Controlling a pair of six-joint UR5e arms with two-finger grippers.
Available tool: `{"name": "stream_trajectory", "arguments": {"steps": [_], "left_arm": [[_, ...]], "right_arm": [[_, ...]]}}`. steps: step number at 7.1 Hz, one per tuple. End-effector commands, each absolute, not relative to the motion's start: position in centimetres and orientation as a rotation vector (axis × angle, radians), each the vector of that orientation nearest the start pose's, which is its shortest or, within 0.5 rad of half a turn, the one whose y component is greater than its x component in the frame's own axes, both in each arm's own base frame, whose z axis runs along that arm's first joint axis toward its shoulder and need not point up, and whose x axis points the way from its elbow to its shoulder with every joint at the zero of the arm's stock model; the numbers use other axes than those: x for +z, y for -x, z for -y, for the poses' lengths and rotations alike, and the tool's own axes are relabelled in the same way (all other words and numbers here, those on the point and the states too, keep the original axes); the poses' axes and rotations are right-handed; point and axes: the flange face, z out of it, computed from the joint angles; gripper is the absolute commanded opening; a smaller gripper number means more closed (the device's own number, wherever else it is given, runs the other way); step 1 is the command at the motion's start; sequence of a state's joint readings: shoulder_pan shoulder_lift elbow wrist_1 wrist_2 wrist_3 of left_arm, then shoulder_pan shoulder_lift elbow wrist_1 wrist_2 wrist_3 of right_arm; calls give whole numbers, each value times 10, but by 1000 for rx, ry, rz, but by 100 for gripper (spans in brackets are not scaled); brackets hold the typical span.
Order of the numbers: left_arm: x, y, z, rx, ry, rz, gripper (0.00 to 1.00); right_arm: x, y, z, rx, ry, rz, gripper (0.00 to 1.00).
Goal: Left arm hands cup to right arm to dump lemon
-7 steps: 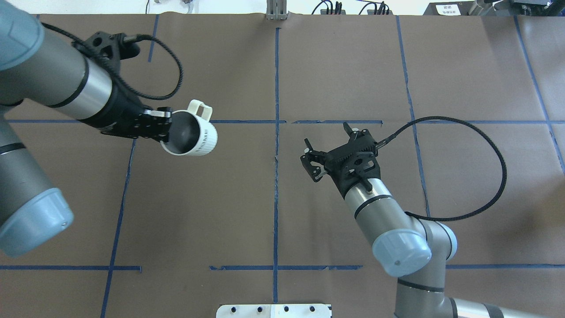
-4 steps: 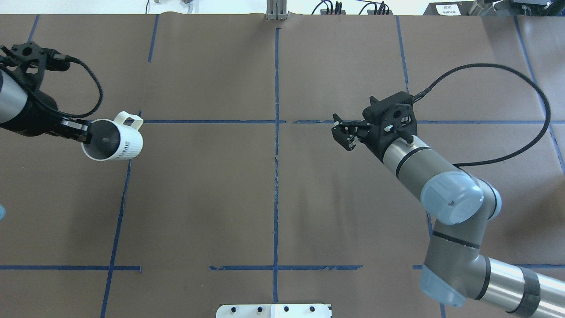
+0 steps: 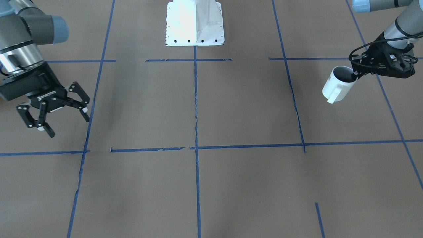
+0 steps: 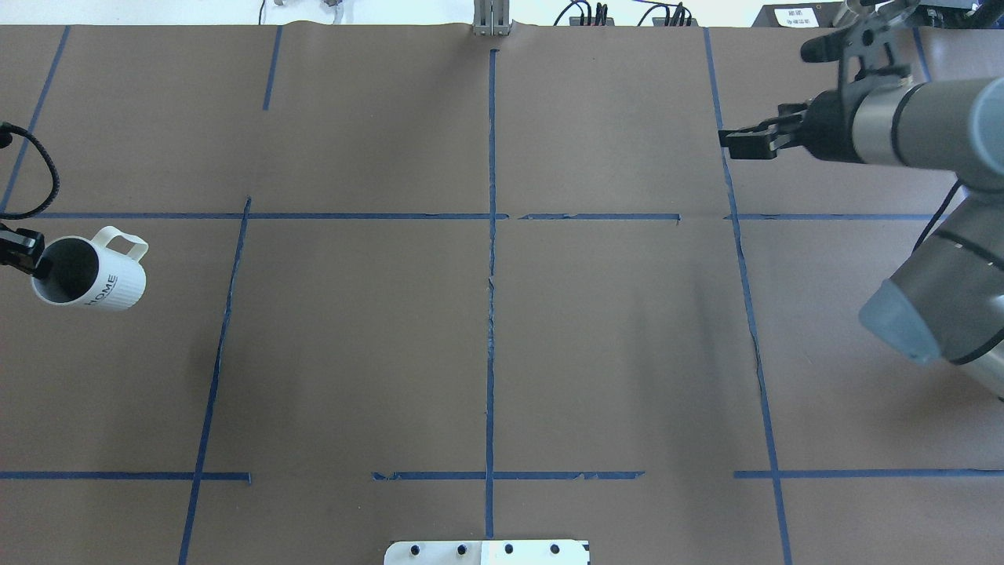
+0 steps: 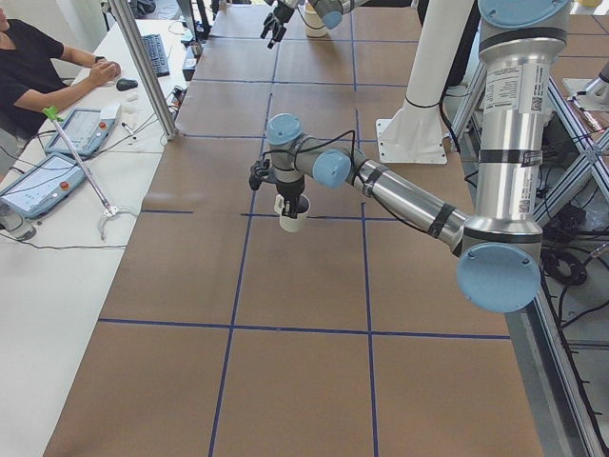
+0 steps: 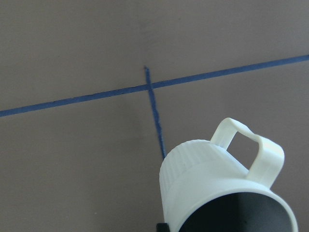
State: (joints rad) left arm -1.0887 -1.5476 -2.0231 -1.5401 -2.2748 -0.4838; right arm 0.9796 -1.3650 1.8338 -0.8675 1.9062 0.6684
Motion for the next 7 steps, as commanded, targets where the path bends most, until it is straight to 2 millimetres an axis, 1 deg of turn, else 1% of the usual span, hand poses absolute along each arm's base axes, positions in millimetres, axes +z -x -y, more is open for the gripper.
{"name": "stream_trajectory", "arguments": {"steps": [1, 2, 3, 4, 5, 6, 7], "left_arm": [[497, -158, 454, 65, 51, -776, 0], [521, -166, 464, -39, 74, -787, 0], [541, -171, 471, -157, 96, -805, 0], [557, -173, 476, -185, 76, -830, 0], [562, -173, 476, -204, 81, -832, 7], [572, -171, 473, -214, 96, -822, 36], [574, -166, 466, -213, 91, -826, 99]], "right_arm": [[370, 164, 527, -113, -656, 950, 100], [386, 136, 525, -138, -625, 958, 100], [392, 132, 521, -135, -613, 958, 100], [393, 132, 521, -135, -611, 957, 100], [394, 131, 519, -134, -610, 956, 100], [394, 131, 519, -135, -609, 958, 100], [394, 128, 518, -132, -611, 957, 100]]}}
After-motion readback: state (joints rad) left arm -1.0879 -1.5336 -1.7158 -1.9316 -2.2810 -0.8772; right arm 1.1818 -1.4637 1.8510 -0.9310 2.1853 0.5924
